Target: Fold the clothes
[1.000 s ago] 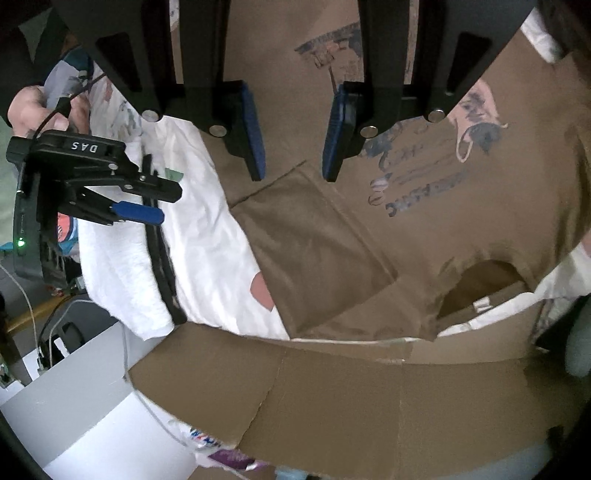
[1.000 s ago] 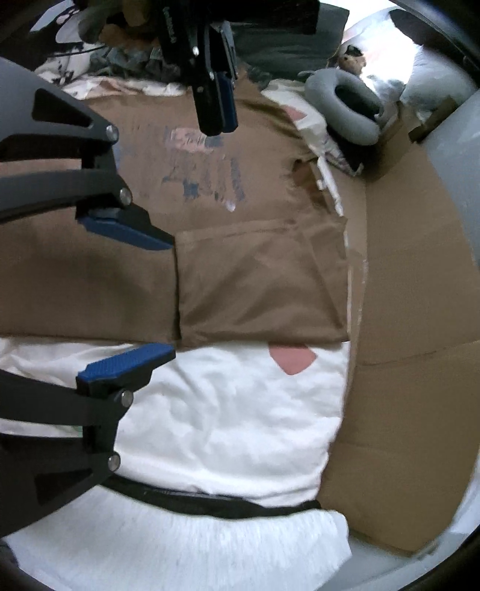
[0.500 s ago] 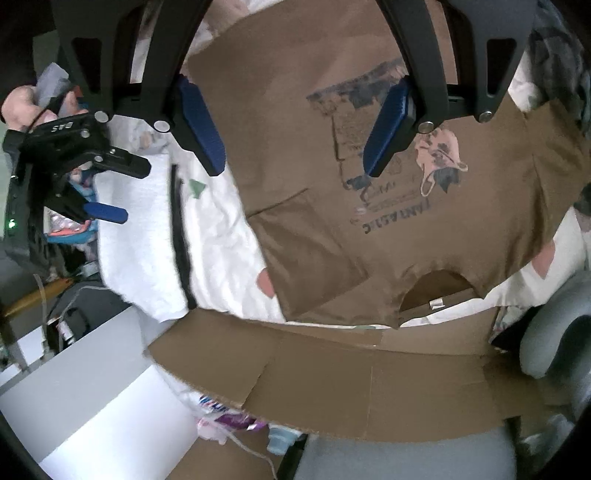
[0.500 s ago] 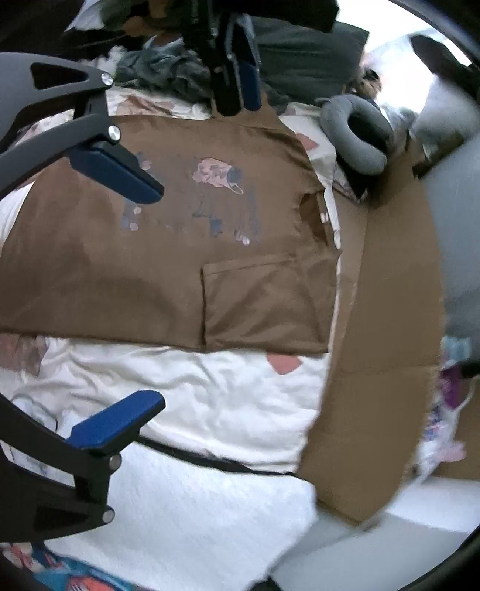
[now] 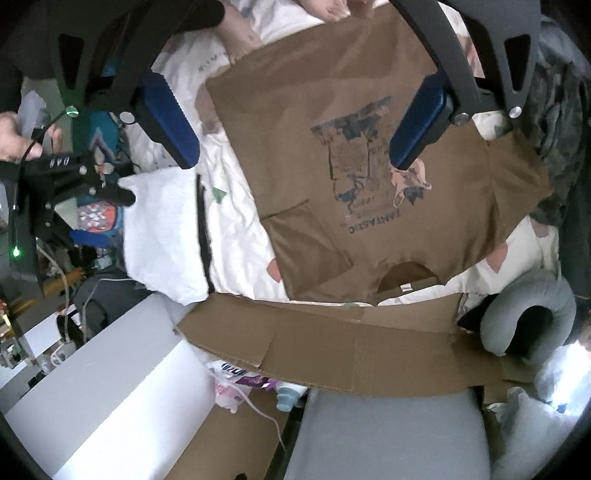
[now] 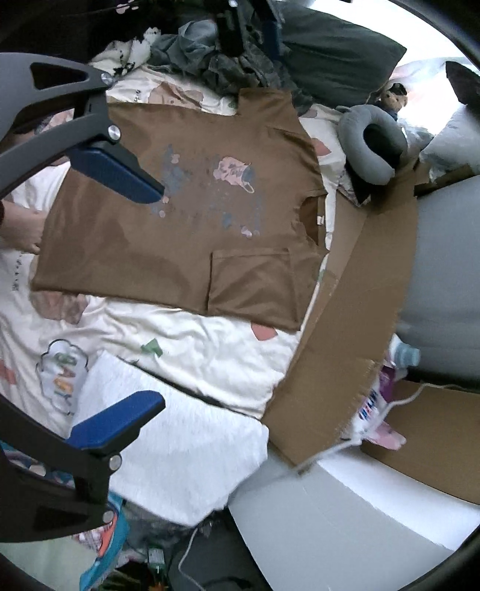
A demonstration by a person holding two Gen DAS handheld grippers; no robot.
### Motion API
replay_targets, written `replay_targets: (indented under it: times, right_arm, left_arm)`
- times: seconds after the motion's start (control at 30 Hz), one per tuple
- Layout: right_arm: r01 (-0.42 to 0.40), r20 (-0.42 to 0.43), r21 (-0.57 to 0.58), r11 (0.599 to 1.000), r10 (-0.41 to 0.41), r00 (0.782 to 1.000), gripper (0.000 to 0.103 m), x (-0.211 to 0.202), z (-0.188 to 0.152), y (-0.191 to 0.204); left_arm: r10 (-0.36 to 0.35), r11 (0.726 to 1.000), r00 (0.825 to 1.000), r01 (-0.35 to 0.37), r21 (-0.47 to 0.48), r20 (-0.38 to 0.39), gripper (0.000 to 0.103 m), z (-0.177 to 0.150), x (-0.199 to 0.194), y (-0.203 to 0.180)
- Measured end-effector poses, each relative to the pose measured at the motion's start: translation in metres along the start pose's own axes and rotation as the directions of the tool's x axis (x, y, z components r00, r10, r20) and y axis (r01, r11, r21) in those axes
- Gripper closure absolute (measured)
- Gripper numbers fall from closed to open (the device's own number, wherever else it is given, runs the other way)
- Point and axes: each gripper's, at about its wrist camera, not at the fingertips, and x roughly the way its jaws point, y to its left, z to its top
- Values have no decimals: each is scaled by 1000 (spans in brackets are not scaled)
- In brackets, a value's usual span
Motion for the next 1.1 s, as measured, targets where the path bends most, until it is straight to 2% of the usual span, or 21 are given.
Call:
replay_targets:
  times: [0.07,0.37,0.67,0.8,1.0,1.1]
  right_arm:
    - [1,-1,-3,1000,-1,1000,1,-20,2,0]
    - [13,32,-6,1000,-13,999,1,-88,1,6]
    - [-55,54,79,995,51,997,1,-131,-14,-4]
    - [-76,96,93,993,67,993,1,-159,-16,-5]
    - [-126,120,97,987,114,986,1,-183,-18,6]
    - [-164,124,86,983,153,980,1,-187,-19,18]
  left_arm:
    - [-6,1000,1000,6,-11,10,1,-4,-18,-3]
    - [45,999,998,-44,-20,53,1,-17,-91,-12]
    - [61,998,996,-59,-31,68,1,-39,-147,-10]
    - [103,995,991,-103,-6,82,1,-48,-175,-13]
    - [143,990,984,-143,-12,108,1,-61,-206,-9]
    - [142,990,983,-139,-29,118,1,-70,-216,0]
